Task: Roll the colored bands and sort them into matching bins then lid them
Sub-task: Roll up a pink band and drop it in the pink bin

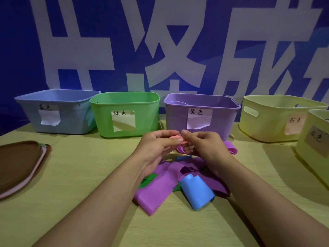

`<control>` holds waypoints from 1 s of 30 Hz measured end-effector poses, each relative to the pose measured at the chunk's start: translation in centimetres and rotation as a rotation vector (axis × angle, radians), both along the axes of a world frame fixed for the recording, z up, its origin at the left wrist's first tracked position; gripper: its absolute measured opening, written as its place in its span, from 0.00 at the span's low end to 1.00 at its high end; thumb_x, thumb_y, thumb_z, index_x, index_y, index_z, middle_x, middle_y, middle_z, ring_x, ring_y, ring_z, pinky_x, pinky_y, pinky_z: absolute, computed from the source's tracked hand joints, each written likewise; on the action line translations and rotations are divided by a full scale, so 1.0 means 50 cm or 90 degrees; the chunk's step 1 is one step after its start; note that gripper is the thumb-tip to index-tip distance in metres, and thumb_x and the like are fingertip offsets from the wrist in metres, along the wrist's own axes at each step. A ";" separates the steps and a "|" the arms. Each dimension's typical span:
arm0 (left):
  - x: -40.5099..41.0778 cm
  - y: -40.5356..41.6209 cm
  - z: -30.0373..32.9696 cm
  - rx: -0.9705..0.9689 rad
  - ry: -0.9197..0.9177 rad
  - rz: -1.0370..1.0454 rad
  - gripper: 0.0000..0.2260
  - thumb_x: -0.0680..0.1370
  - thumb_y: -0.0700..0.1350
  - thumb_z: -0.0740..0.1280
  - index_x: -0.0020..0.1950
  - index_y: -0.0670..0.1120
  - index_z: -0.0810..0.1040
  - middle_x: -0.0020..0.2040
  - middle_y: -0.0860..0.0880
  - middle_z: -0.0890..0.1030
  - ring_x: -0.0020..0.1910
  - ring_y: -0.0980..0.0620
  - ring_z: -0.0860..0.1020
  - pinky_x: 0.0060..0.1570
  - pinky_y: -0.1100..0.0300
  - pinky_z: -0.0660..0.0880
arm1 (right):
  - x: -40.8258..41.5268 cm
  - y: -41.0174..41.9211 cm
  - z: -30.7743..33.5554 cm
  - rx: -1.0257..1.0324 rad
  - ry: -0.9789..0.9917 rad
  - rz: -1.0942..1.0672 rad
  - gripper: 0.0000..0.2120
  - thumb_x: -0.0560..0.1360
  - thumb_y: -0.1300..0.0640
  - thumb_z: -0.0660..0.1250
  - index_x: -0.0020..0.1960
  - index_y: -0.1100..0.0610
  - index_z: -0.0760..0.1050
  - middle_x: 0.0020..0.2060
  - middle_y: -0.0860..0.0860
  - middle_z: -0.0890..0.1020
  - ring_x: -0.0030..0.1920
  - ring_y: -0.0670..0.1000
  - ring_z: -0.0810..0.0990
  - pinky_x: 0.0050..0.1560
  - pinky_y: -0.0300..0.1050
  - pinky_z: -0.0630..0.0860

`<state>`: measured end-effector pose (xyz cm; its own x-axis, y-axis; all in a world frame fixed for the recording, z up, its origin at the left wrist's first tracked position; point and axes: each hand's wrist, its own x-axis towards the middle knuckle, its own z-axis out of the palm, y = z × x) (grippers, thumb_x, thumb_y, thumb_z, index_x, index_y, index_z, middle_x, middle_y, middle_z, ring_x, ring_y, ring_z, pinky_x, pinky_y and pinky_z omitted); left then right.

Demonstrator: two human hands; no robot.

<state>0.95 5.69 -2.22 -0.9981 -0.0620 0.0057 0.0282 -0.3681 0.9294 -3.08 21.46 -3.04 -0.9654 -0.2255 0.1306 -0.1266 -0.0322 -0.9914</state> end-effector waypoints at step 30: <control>-0.010 -0.018 -0.006 -0.045 0.021 0.028 0.04 0.76 0.31 0.72 0.47 0.38 0.84 0.42 0.43 0.86 0.39 0.54 0.83 0.43 0.67 0.82 | 0.017 0.007 0.014 0.035 0.058 0.018 0.13 0.75 0.64 0.75 0.59 0.59 0.83 0.50 0.60 0.87 0.46 0.50 0.85 0.53 0.41 0.83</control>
<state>0.45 4.76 -2.51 -0.9936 -0.1038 0.0442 0.0735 -0.2991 0.9514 -2.20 21.79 -2.35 -0.9434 -0.2614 0.2041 -0.2160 0.0176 -0.9762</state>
